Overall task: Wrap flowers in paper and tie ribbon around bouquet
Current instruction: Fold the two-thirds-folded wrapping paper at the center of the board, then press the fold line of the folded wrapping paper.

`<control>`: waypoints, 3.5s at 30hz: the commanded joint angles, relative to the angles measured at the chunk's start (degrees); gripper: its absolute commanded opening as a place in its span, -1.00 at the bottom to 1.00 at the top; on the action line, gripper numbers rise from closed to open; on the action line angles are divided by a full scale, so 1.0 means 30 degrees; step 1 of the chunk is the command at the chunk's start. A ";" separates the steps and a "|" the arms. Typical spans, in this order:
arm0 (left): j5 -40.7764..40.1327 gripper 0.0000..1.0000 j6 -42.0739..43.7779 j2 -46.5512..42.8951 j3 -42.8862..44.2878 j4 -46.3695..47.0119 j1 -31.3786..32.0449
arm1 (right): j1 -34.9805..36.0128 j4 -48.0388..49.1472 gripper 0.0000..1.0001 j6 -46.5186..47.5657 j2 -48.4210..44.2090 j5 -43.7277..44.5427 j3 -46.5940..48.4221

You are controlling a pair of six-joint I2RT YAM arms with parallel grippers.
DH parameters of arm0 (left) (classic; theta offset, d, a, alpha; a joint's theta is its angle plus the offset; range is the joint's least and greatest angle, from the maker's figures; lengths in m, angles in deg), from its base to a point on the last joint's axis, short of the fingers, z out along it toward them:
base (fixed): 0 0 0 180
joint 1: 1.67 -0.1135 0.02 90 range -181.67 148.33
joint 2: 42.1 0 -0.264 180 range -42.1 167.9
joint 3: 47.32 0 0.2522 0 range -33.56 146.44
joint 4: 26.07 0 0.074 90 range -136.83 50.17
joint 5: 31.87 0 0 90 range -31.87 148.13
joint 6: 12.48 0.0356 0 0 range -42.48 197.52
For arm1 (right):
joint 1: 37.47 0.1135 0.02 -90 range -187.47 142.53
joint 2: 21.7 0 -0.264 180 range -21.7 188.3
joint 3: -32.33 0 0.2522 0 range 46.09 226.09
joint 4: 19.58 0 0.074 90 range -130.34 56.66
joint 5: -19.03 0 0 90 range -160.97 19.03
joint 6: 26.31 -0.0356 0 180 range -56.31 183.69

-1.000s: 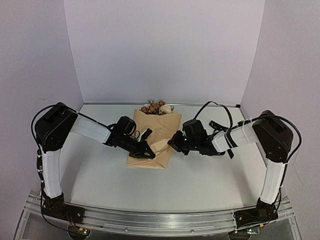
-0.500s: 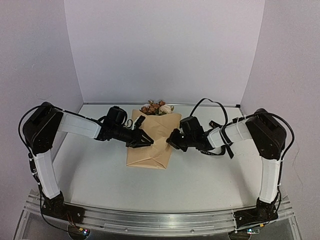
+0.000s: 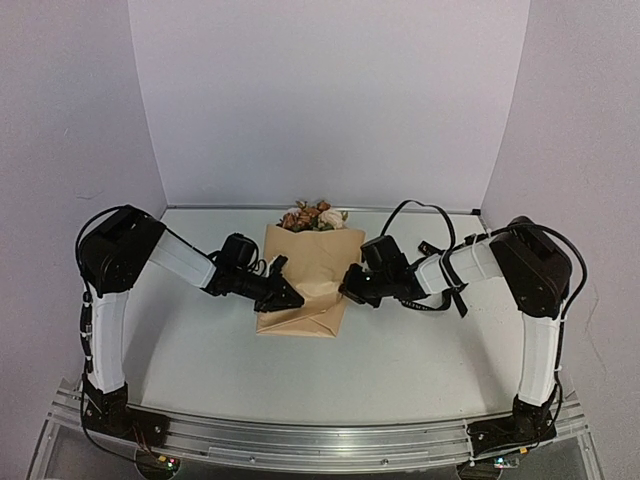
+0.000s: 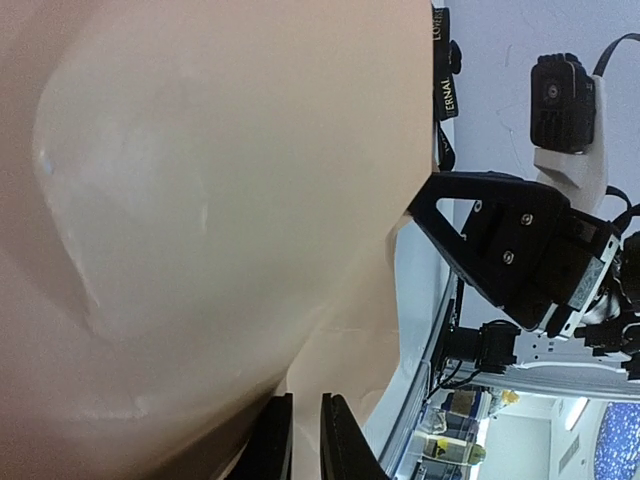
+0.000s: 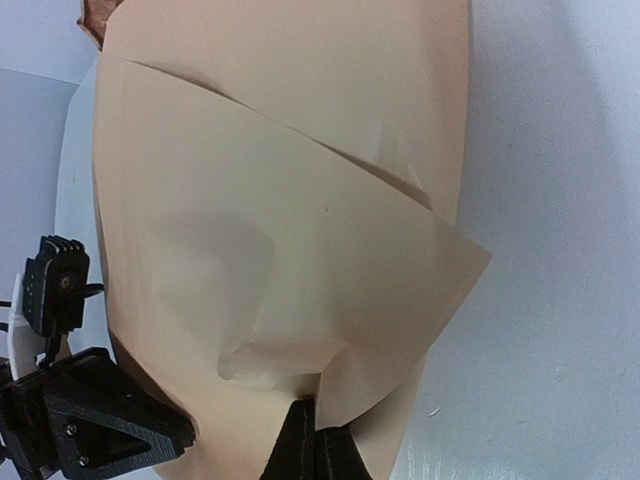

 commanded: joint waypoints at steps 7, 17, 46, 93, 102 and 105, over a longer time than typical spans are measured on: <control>-0.0945 -0.78 -0.2200 -0.0160 -0.0401 0.3158 0.0602 | -0.0021 -0.3673 -0.28 0.1371 -0.2605 -0.0345 0.0521; -0.1245 -0.79 -0.2427 -0.0174 -0.0453 0.3262 0.0813 | 0.1985 -0.4485 -0.23 0.0638 -0.3293 -0.1561 0.0051; -0.0713 -0.78 0.0800 -0.3921 -0.2473 -0.1119 0.0785 | 0.2360 -0.2593 -0.86 -0.0912 0.0078 -0.2596 0.0588; -0.0198 -0.87 -0.1533 -0.4833 -0.6150 0.3405 0.0435 | 0.2490 -0.0024 -0.80 -0.1063 0.1213 -0.2541 -0.0236; 0.0941 -0.90 -0.4299 -0.3866 -0.9145 0.8087 -0.1193 | 0.2494 0.0120 -0.81 -0.1110 0.1296 -0.2348 -0.0616; 0.0625 -0.92 -0.4592 -0.3328 -0.9587 0.8489 -0.1351 | 0.2490 0.0119 -0.81 -0.1110 0.1372 -0.2394 -0.0535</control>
